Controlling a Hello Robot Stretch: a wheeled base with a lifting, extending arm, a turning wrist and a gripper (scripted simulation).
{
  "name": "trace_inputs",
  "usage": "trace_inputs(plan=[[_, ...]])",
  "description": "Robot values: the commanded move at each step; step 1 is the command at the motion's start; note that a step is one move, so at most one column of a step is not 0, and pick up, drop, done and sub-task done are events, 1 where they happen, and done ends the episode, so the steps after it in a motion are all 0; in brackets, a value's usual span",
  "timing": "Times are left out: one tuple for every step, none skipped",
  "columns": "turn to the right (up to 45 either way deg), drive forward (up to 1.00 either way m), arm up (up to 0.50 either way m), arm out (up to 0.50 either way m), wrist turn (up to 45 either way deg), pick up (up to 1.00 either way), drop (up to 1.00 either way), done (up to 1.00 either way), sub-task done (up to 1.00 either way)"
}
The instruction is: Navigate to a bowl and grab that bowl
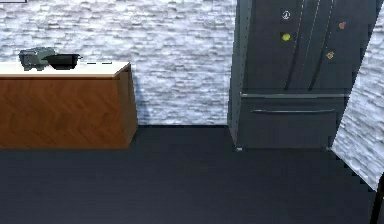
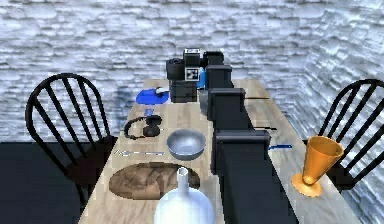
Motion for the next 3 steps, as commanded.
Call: trace_inputs(plan=[[0.0, 0.00, -0.26, 0.00, 0.0, 0.00, 0.00, 0.00, 0.00], [0.0, 0.00, 0.00, 0.00, 0.0, 1.00, 0.00, 0.00, 0.00], [0.0, 0.00, 0.10, 0.00, 0.0, 0.00, 0.00, 0.00, 0.00]])
